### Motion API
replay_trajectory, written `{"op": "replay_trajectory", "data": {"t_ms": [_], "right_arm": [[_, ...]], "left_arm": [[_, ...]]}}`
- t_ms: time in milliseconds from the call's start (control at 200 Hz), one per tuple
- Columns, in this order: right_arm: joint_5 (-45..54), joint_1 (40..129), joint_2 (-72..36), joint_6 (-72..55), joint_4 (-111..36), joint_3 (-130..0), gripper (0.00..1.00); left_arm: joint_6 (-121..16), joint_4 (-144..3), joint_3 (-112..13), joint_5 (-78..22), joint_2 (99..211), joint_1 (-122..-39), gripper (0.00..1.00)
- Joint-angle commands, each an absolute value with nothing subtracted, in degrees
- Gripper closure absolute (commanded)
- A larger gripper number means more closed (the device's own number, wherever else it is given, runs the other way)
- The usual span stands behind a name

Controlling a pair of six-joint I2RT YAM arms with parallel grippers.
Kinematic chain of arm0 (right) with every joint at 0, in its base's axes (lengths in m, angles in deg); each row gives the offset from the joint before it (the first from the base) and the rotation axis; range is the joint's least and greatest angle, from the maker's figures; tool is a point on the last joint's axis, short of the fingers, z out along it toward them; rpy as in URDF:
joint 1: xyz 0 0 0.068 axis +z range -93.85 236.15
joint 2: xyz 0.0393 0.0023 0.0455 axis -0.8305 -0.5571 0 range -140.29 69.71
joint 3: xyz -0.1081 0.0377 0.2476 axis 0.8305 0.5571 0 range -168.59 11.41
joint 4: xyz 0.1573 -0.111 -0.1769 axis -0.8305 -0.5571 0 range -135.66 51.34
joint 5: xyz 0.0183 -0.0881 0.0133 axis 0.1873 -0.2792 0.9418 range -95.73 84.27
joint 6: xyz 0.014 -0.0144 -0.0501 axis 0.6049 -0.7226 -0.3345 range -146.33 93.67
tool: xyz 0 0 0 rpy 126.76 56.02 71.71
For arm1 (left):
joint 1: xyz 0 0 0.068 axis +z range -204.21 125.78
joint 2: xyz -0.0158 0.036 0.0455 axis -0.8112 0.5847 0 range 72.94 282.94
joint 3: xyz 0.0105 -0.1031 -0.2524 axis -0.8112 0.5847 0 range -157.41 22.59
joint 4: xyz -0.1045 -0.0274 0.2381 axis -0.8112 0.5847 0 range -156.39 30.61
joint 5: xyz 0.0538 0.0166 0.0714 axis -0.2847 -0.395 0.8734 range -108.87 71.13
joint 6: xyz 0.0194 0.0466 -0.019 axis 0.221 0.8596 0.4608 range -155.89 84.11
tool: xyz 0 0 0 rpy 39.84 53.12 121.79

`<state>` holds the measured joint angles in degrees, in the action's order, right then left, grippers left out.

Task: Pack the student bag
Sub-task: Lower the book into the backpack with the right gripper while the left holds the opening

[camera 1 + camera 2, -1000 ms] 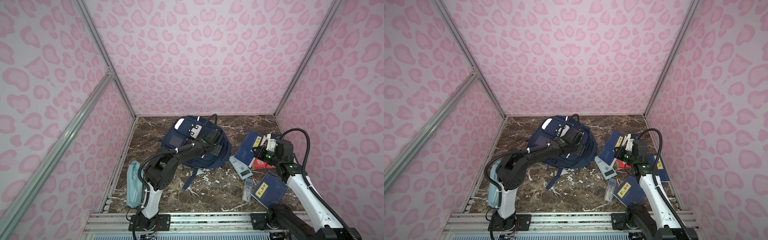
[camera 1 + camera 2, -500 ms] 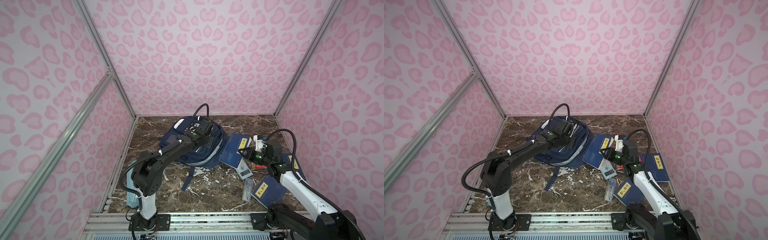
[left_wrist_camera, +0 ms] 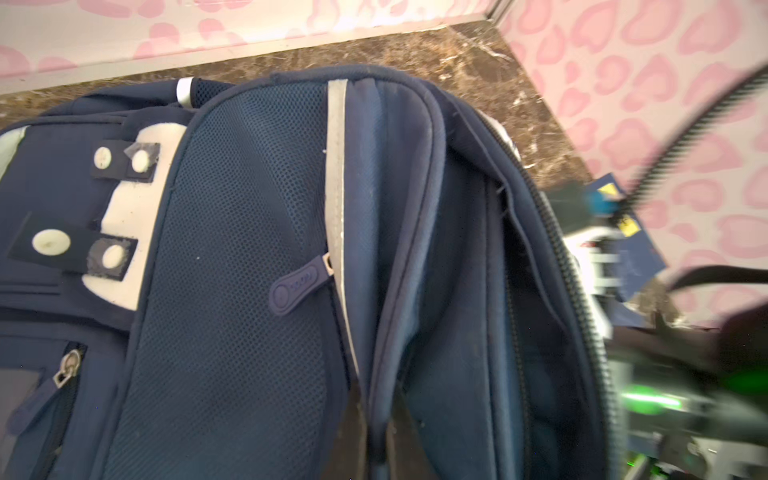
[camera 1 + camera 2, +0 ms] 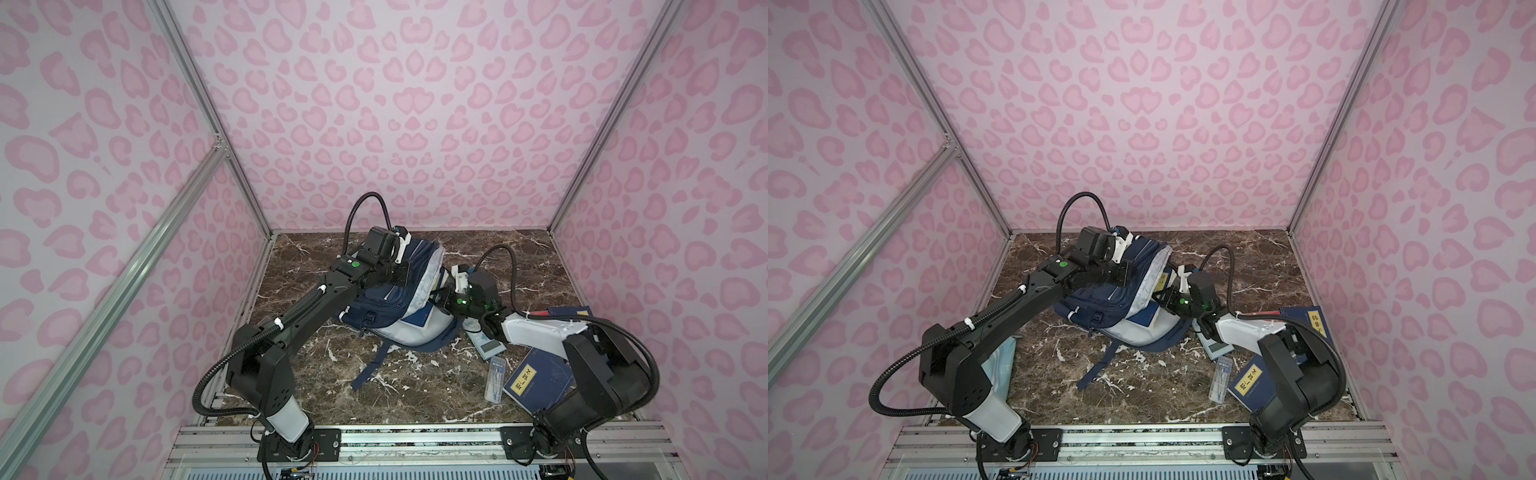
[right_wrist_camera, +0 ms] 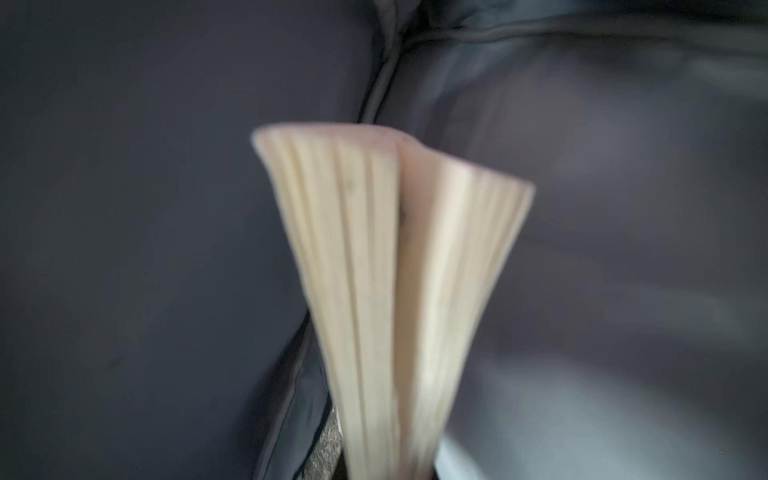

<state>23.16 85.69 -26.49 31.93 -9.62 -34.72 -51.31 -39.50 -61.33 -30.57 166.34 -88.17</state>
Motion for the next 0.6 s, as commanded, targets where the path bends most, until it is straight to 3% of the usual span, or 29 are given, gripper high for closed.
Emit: {"op": "replay_trajectory", "data": {"t_ms": [0, 270, 310, 380, 410, 470, 595], "right_arm": [[15.52, 88.37, -34.78, 38.21, 3.87, -38.09, 1.00], [8.29, 94.83, -57.18, 45.49, 10.00, -57.62, 1.00], [8.79, 95.41, -57.63, 45.36, 9.97, -58.07, 0.89], [8.49, 96.04, -56.16, 44.04, 8.38, -56.08, 0.48], [8.63, 96.15, -54.99, 43.40, 7.40, -54.54, 0.39], [9.00, 96.05, -52.23, 42.13, 6.36, -50.87, 0.30], [9.85, 95.79, -44.76, 37.09, 0.03, -43.50, 0.27]], "left_arm": [[-52.67, -45.97, -60.52, -34.59, 164.19, -87.75, 0.97], [-53.95, -46.24, -57.26, -34.86, 161.08, -87.00, 0.97], [-54.41, -46.97, -56.05, -34.94, 160.43, -87.00, 0.97], [-54.78, -47.79, -53.54, -34.45, 159.22, -86.87, 0.97], [-54.79, -48.04, -52.26, -33.88, 158.80, -86.76, 0.97], [-55.10, -48.46, -50.55, -32.45, 158.01, -86.31, 0.97], [-55.49, -49.50, -47.93, -30.64, 157.38, -85.94, 0.97]]}}
